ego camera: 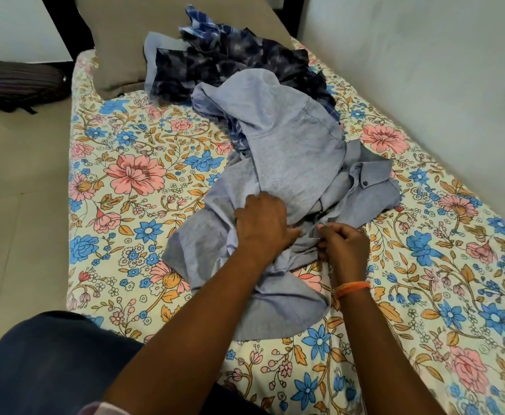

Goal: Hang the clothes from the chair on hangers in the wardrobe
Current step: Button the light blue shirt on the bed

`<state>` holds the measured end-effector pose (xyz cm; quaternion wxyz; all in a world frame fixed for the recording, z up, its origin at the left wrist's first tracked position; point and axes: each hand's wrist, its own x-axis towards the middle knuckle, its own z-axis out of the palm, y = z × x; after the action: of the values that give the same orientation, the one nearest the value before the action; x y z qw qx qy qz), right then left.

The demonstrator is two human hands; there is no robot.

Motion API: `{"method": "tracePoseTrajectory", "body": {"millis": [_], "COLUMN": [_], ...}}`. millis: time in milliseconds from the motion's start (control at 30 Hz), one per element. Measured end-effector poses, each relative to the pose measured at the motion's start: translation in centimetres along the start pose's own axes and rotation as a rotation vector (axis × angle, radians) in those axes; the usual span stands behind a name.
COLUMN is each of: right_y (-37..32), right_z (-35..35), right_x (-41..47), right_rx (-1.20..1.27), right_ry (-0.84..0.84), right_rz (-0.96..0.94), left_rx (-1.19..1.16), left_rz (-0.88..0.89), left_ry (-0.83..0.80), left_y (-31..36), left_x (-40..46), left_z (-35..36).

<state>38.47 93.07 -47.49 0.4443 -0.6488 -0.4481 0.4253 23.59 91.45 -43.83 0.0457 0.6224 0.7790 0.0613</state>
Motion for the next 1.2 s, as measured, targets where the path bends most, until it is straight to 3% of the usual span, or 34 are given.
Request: {"method": "tracePoseTrajectory", "body": {"millis": [100, 167, 233, 333, 433, 533, 600, 667, 833, 933, 1034, 1200], "right_y": [0.0, 0.0, -0.1, -0.3, -0.5, -0.4, -0.2, 0.2, 1.3, 1.3, 1.6, 2.0], "right_z": [0.5, 0.9, 1.3, 1.6, 1.9, 2.5, 2.9, 3.2, 3.6, 3.6, 3.7, 3.9], "right_x": [-0.5, -0.5, -0.5, -0.7, -1.2, -1.6, -1.9, -2.1, -1.9, -2.0, -2.0, -2.2], "right_rx": [0.142, 0.217, 0.292, 0.359, 0.301, 0.161, 0.092, 0.065, 0.037, 0.046, 0.039, 0.03], "right_ry": [0.047, 0.066, 0.077, 0.107, 0.126, 0.129, 0.113, 0.108, 0.132, 0.159, 0.183, 0.204], "right_rz": [0.001, 0.045, 0.095, 0.099, -0.032, -0.174, -0.225, -0.231, -0.213, -0.215, -0.228, -0.241], "left_rx": [0.17, 0.155, -0.119, -0.711, -1.104, -1.437, -1.367, -1.106, -0.37, -0.074, 0.017, -0.219], "left_rz": [0.1, 0.127, 0.129, -0.029, -0.141, -0.346, -0.36, -0.268, 0.007, 0.248, 0.358, 0.194], "left_ry": [0.045, 0.091, 0.138, -0.022, -0.21, -0.293, -0.304, -0.261, 0.235, 0.36, 0.441, 0.411], "left_y": [0.8, 1.1, 0.7, -1.3, -2.3, -2.6, -2.5, -2.4, -1.2, -0.6, -0.4, -1.2], "left_x": [0.3, 0.6, 1.0, 1.5, 0.7, 0.6, 0.5, 0.2, -0.6, -0.3, -0.4, 0.6], "left_z": [0.4, 0.5, 1.0, 0.9, 0.2, 0.6, 0.7, 0.5, 1.4, 2.2, 2.5, 3.6]}}
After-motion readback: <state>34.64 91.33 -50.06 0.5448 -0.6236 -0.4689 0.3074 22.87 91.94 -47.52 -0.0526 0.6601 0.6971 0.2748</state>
